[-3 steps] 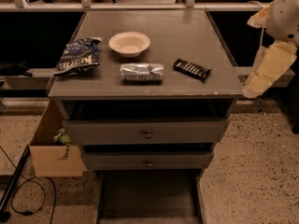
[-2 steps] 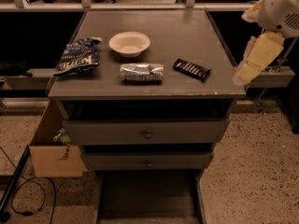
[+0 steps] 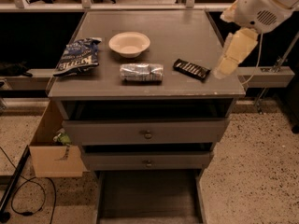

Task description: Place redbull can into bottom drawer

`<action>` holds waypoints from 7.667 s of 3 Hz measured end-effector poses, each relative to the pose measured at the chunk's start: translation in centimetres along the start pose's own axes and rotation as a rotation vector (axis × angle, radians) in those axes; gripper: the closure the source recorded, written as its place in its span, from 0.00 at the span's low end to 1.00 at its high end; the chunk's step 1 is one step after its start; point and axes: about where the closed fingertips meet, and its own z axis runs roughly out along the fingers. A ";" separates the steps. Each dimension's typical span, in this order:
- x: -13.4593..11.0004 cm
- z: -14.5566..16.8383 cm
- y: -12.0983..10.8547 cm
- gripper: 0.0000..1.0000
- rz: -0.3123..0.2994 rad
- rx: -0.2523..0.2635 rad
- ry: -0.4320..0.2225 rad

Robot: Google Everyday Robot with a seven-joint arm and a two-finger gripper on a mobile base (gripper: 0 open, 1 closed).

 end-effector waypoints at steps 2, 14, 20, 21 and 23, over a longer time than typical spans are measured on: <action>-2.0 2.8 -2.0 0.00 0.043 -0.037 -0.091; -7.8 21.0 -4.5 0.00 0.315 -0.040 -0.370; -8.1 21.5 -4.4 1.00 0.320 -0.050 -0.370; -8.1 21.3 -4.2 1.00 0.318 -0.061 -0.365; -5.3 17.3 -3.4 1.00 0.354 -0.083 -0.352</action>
Offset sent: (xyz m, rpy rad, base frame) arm 0.0381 0.0156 -0.0102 0.2281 0.0514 -0.0254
